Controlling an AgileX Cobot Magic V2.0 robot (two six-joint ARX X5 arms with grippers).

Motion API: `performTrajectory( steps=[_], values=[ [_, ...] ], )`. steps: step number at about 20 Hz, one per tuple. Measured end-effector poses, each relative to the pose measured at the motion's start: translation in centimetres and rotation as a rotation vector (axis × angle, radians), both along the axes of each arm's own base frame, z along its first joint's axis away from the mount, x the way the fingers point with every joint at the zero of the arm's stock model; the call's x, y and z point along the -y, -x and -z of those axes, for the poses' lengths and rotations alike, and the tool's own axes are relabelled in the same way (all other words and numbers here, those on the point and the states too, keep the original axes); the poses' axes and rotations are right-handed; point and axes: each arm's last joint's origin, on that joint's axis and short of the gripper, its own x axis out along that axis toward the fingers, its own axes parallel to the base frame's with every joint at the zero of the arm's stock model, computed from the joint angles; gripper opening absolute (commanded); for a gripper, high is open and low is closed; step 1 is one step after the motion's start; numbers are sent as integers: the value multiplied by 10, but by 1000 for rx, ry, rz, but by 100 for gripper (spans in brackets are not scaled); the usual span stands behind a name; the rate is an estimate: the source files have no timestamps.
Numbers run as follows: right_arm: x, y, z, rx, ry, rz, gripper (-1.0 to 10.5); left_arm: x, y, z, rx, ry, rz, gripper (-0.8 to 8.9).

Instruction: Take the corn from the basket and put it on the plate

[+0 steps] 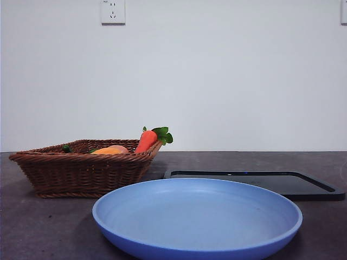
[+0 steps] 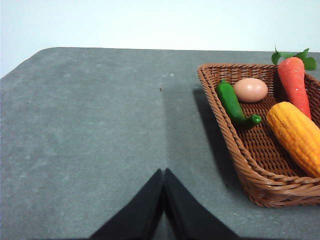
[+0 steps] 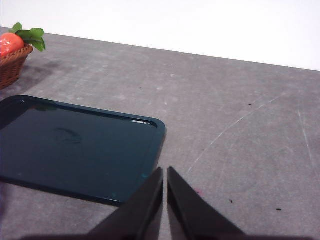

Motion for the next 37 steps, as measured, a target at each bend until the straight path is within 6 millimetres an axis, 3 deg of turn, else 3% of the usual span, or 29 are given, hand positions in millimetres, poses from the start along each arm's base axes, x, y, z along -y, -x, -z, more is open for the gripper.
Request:
performTrajectory(
  steps=[12, 21, 28, 37],
  values=[
    [0, -1, -6, 60, -61, 6, 2, 0, 0, 0, 4, 29, -4, 4],
    [-1, -1, -7, 29, -246, -7, 2, 1, 0, 0, -5, 289, -25, 4],
    [-2, 1, -8, -37, -393, -12, 2, 4, 3, -6, -63, 434, 71, 4],
    [-2, 18, -71, 83, -439, -62, 2, 7, 15, -48, -124, 479, 162, 4]
  ],
)
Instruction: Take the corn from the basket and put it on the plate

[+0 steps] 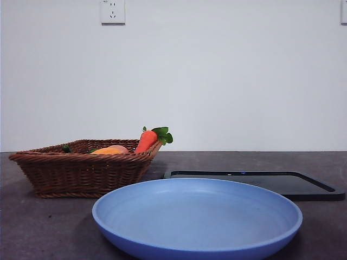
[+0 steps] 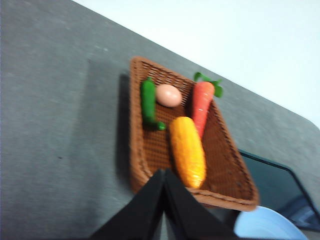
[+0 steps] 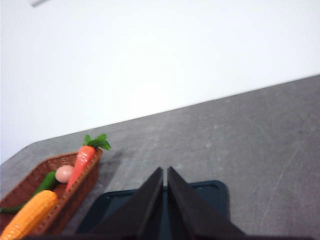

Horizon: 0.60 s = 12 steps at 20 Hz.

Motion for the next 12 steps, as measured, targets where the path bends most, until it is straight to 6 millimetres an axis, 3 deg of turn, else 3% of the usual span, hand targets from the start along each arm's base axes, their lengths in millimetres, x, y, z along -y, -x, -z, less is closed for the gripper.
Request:
performTrajectory(
  steps=[12],
  values=[
    [-3, 6, -61, -298, 80, -137, 2, 3, -1, -71, -179, -109, 151, 4]
  ],
)
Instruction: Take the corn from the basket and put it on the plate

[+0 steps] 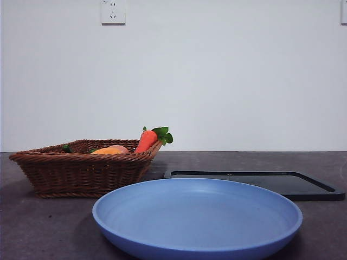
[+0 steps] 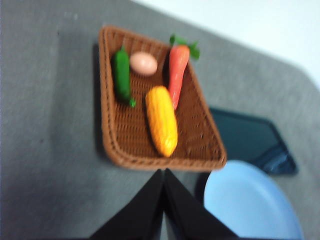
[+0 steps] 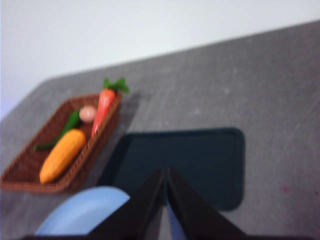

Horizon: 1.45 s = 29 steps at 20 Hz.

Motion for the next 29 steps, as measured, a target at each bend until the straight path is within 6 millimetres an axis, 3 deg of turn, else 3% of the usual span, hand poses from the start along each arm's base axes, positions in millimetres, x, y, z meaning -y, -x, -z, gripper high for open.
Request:
performTrajectory(
  steps=[9, 16, 17, 19, 21, 29],
  values=[
    [-1, -16, -34, -281, 140, -112, 2, 2, -6, -22, -111, -95, 124, 4],
    [-5, -39, -30, -416, 199, -239, 16, 9, -18, -11, -234, -122, 257, 16],
    [-6, -40, -29, -421, 201, -246, 71, 9, -19, -11, -238, -124, 262, 66],
    [-7, -43, -28, -435, 200, -254, 246, 9, -20, -10, -243, -123, 262, 283],
    [-7, -46, -27, -450, 194, -253, 307, 9, -21, -10, -243, -122, 261, 440],
    [-16, -73, -16, -529, 153, -331, 307, 10, -23, -10, -241, -114, 265, 443]
  ],
)
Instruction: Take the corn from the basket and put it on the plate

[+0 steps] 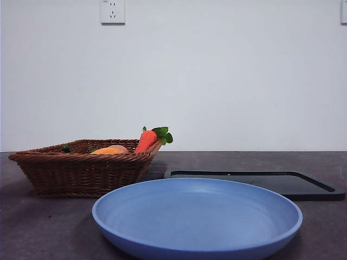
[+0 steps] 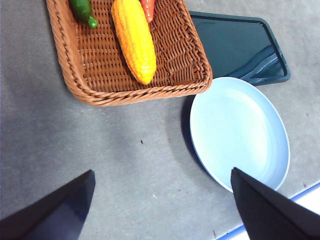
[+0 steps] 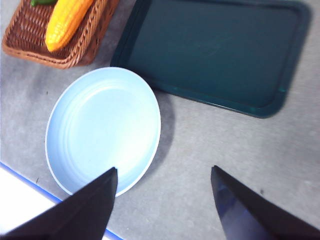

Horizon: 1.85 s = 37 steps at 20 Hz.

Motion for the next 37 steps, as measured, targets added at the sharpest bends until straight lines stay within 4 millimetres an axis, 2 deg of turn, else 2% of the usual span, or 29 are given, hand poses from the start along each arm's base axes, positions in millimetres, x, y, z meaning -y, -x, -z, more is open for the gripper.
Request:
performTrajectory(
  steps=[5, 11, 16, 21, 25, 30, 37],
  values=[
    [-19, -34, 20, -93, 7, -76, 306, 0, 0, -1, 0, 14, -4, 443],
    [-49, -77, 63, -216, 38, -167, 293, 1, 0, -1, -6, 39, 10, 442],
    [-67, -100, 98, -290, 61, -208, 287, 1, 0, -1, -6, 40, 12, 442],
    [-84, -111, 125, -336, 77, -250, 286, 1, 0, -1, -6, 40, 12, 442],
    [-93, -114, 137, -349, 84, -273, 134, 1, 0, -1, -5, 40, 12, 442],
    [-95, -116, 138, -332, 83, -276, 3, 1, -1, -2, 5, 40, 12, 442],
    [-95, -115, 138, -337, 81, -269, 3, 1, -4, -2, 10, 40, 12, 415]
  ],
)
